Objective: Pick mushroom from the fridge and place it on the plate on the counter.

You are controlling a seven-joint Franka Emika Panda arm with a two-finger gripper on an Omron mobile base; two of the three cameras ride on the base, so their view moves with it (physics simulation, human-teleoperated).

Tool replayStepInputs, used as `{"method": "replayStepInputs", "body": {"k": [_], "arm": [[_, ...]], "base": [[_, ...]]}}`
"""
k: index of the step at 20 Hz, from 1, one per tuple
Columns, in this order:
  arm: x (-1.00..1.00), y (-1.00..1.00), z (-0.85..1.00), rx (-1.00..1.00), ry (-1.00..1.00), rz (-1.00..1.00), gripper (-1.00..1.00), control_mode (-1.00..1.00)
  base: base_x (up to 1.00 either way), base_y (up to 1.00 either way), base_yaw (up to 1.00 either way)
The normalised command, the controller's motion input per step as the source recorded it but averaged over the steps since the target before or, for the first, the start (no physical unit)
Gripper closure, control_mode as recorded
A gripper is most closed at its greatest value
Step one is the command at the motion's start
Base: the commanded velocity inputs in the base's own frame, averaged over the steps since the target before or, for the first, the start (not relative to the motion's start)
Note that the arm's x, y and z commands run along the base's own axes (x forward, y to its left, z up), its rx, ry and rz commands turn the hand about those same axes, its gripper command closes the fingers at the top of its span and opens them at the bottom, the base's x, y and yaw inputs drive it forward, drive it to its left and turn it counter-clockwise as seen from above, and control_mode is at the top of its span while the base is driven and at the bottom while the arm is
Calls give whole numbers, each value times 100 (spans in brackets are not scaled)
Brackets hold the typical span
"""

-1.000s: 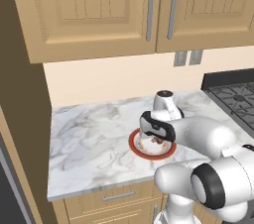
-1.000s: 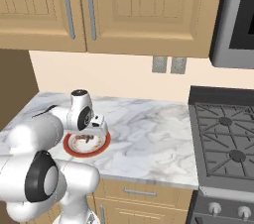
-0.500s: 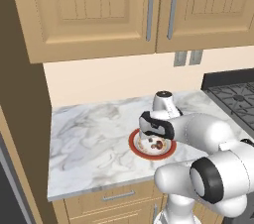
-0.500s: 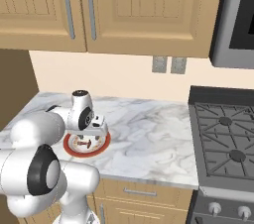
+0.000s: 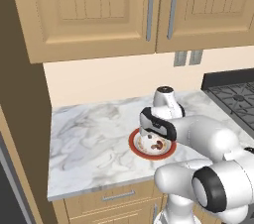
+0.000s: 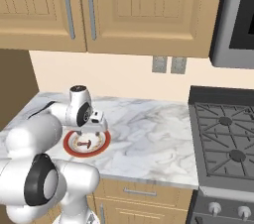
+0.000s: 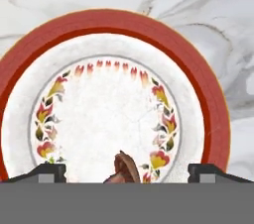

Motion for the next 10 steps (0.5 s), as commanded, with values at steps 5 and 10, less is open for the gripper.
{"method": "replayStepInputs", "body": {"k": [5, 10], "arm": [[-53, 0, 68, -1, -12, 0, -100, -100], [-80, -1, 62, -2, -13, 0, -100, -100]], "base": [[0, 0, 0], [0, 0, 0]]}}
